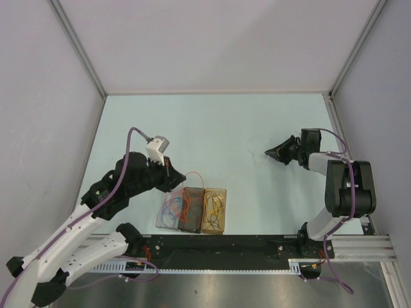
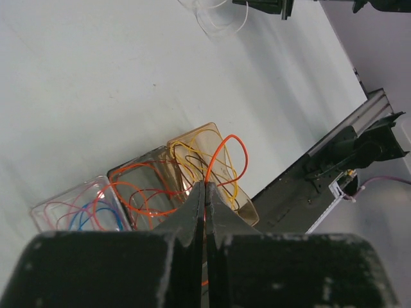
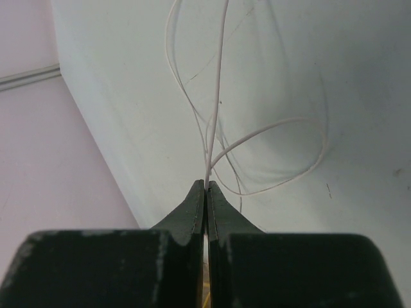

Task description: Untangle the cables

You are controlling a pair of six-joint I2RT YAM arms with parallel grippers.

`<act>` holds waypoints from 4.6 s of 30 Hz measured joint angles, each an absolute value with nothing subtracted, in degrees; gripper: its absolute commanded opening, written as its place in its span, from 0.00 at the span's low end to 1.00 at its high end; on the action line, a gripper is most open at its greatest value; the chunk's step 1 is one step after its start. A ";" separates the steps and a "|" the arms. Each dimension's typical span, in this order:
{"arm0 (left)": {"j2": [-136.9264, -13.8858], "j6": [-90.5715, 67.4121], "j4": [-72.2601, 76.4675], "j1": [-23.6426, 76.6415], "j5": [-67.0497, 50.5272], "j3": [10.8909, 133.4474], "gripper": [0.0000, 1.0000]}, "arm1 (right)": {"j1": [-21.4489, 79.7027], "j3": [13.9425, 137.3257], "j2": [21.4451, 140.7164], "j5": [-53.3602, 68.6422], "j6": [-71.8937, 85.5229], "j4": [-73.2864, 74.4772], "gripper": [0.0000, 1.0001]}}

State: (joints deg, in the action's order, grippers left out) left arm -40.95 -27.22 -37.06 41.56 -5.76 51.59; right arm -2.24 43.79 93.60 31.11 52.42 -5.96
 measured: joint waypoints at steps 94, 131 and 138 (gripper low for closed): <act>-43.83 -35.33 -12.88 59.90 25.74 40.05 0.78 | 42.33 70.52 58.70 25.96 39.09 9.15 0.00; -42.06 -25.19 -21.76 58.70 29.30 69.01 0.00 | 46.72 68.71 61.80 18.74 33.91 20.38 0.00; -37.04 -29.71 -27.24 58.70 27.83 63.57 0.01 | 54.98 61.41 68.93 16.78 36.86 16.40 0.00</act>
